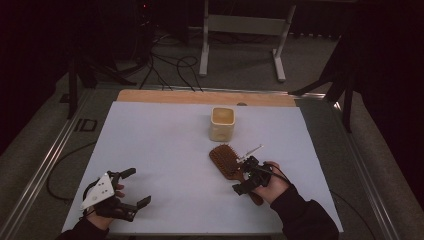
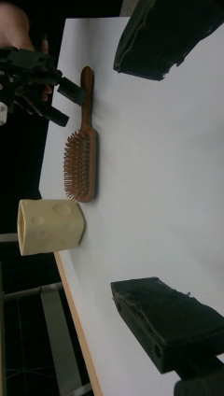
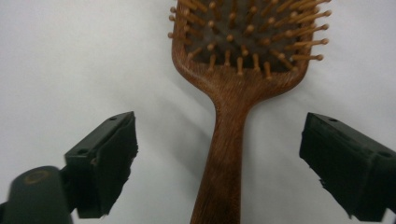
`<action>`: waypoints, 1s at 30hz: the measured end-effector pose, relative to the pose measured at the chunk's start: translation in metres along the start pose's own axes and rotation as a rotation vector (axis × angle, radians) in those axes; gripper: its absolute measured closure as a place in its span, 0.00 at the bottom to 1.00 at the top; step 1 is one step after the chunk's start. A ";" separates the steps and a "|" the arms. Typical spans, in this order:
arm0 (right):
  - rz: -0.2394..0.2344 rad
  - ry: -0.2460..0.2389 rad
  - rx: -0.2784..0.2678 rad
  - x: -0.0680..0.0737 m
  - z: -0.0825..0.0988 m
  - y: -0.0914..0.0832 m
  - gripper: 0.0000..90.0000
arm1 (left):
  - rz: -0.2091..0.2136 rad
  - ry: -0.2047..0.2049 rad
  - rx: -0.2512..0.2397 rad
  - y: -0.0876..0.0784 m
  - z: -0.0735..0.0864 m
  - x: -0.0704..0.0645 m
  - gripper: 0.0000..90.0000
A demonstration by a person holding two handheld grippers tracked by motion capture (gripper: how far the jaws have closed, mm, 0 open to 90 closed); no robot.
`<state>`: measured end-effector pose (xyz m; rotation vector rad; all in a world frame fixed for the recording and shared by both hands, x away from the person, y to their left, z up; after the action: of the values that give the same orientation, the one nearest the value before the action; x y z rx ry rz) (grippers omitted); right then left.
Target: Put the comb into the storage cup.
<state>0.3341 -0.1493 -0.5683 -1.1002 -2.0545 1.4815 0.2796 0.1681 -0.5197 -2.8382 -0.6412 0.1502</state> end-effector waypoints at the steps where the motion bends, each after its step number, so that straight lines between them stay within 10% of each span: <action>1: -0.013 0.012 0.013 0.001 0.000 0.001 0.11 | -0.001 0.000 0.000 0.000 0.000 0.000 0.00; 30: 0.058 0.001 0.165 -0.004 -0.002 0.014 0.59 | 0.002 -0.005 -0.005 0.000 0.000 0.000 0.00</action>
<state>0.3428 -0.1490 -0.5805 -1.1025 -1.8754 1.6453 0.2799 0.1683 -0.5193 -2.8444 -0.6401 0.1564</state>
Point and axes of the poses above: each handheld gripper's, and its own axes: y roughly forward along the jaws, z roughly out of its underside, x roughly to its left, the point moved 10 cm from there along y, roughly forward along the jaws, and after that the axes turned 11 degrees about z, right-handed, at the moved point
